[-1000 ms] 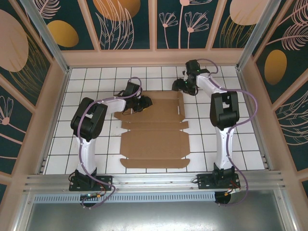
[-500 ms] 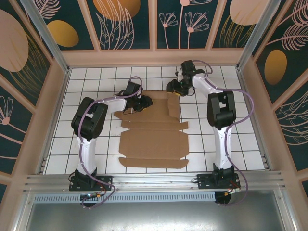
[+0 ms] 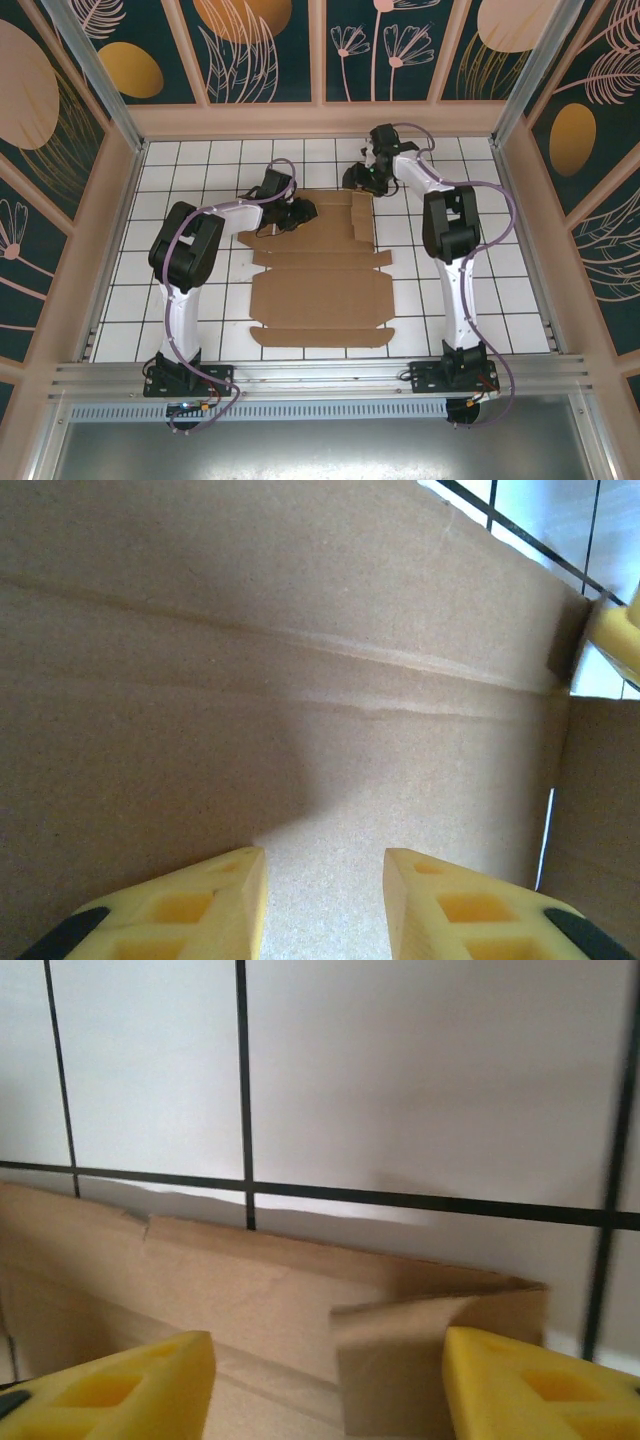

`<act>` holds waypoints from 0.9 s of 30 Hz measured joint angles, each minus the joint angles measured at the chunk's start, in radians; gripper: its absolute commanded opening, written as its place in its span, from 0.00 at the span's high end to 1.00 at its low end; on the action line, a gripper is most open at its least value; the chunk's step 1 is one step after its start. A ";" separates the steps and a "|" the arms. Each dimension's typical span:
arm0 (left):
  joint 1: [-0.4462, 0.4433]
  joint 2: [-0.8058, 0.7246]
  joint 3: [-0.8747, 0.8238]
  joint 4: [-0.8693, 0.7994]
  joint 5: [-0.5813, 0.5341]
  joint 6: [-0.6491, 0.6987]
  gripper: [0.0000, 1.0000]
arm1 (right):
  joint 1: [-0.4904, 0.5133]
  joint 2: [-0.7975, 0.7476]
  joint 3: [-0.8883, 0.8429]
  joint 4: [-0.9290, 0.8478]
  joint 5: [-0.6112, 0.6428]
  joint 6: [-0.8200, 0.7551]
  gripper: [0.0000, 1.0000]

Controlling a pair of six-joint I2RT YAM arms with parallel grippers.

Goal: Fold the paper box

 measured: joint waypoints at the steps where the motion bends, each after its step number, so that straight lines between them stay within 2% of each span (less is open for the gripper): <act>1: 0.000 0.000 -0.003 0.006 -0.003 -0.010 0.64 | 0.000 -0.038 -0.029 0.000 0.037 0.004 0.30; 4: 0.003 0.000 -0.008 0.021 -0.004 -0.038 0.64 | -0.004 -0.206 -0.162 0.021 0.117 0.019 0.29; 7: 0.006 0.000 -0.010 0.030 -0.007 -0.060 0.63 | -0.016 -0.441 -0.348 0.081 0.162 0.038 0.31; 11: 0.008 -0.002 -0.025 0.061 -0.006 -0.083 0.62 | -0.035 -0.747 -0.649 0.185 0.160 0.069 0.34; 13: 0.009 -0.008 -0.040 0.086 -0.002 -0.093 0.59 | -0.037 -0.841 -0.793 0.230 0.137 0.084 0.35; 19: 0.013 -0.040 -0.060 0.121 0.046 -0.109 0.56 | -0.061 -0.898 -1.137 0.328 0.030 0.154 0.40; 21: 0.014 -0.071 -0.060 0.119 0.063 -0.108 0.57 | -0.089 -0.898 -1.194 0.364 -0.014 0.174 0.41; 24: 0.014 -0.142 -0.079 0.126 0.084 -0.111 0.60 | -0.153 -0.898 -1.254 0.456 -0.098 0.202 0.49; 27: 0.014 -0.229 -0.169 0.165 0.106 -0.132 0.60 | -0.204 -0.898 -1.307 0.546 -0.166 0.228 0.57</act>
